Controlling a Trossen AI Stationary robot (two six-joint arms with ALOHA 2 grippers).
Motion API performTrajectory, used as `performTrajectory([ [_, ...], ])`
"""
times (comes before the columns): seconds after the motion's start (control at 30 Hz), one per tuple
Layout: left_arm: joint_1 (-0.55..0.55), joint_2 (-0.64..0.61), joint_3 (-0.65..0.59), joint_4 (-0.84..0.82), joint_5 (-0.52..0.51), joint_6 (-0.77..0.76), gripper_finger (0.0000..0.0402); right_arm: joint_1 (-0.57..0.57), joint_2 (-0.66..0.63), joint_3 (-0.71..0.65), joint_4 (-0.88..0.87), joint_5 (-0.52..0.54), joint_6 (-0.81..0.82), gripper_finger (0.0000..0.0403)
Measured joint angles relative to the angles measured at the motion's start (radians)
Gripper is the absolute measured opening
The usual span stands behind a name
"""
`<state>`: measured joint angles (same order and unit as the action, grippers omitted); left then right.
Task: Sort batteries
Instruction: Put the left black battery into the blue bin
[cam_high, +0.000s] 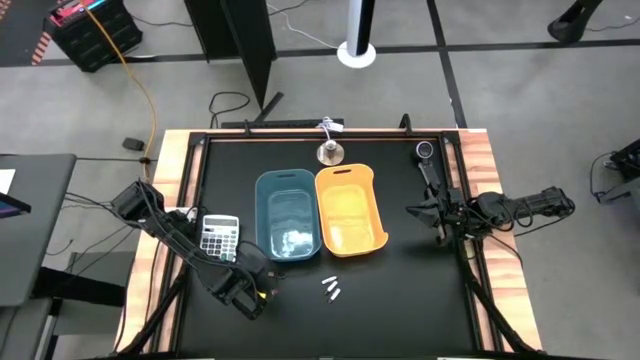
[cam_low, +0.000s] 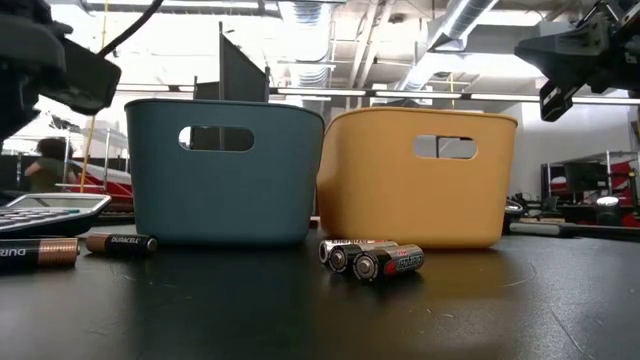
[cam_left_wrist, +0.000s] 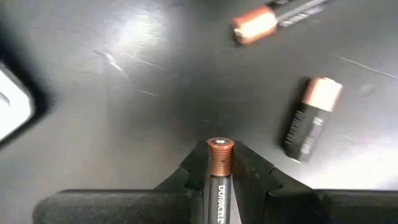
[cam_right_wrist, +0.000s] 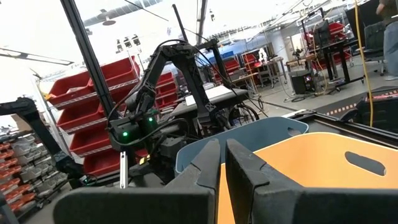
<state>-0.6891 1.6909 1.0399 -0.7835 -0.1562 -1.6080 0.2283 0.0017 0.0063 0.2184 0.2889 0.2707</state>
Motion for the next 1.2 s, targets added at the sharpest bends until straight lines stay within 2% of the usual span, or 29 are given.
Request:
performTrajectory([
  [0.33,0.0,-0.059,0.181,-0.181,-0.017,0.1,0.0038,0.0,0.0,0.0,0.0,0.0,0.0,0.0044],
  [0.5,0.024,-0.119,0.272,-0.204,-0.134,0.226,0.0038,0.0,0.0,0.0,0.0,0.0,0.0,0.0044],
  [0.63,0.088,-0.151,0.327,-0.282,-0.315,0.317,0.0038,0.0,0.0,0.0,0.0,0.0,0.0,0.0044],
  [0.7,0.137,-0.154,0.332,-0.323,-0.392,0.348,0.0038,0.0,0.0,0.0,0.0,0.0,0.0,0.0044],
  [0.9,0.294,-0.151,0.331,-0.348,-0.496,0.492,0.0038,0.0,0.0,0.0,0.0,0.0,0.0,0.0044],
  [1.2,0.426,-0.149,0.271,-0.279,-0.482,0.64,0.0049,0.0,0.0,0.0,0.001,0.0,0.0,0.0044],
])
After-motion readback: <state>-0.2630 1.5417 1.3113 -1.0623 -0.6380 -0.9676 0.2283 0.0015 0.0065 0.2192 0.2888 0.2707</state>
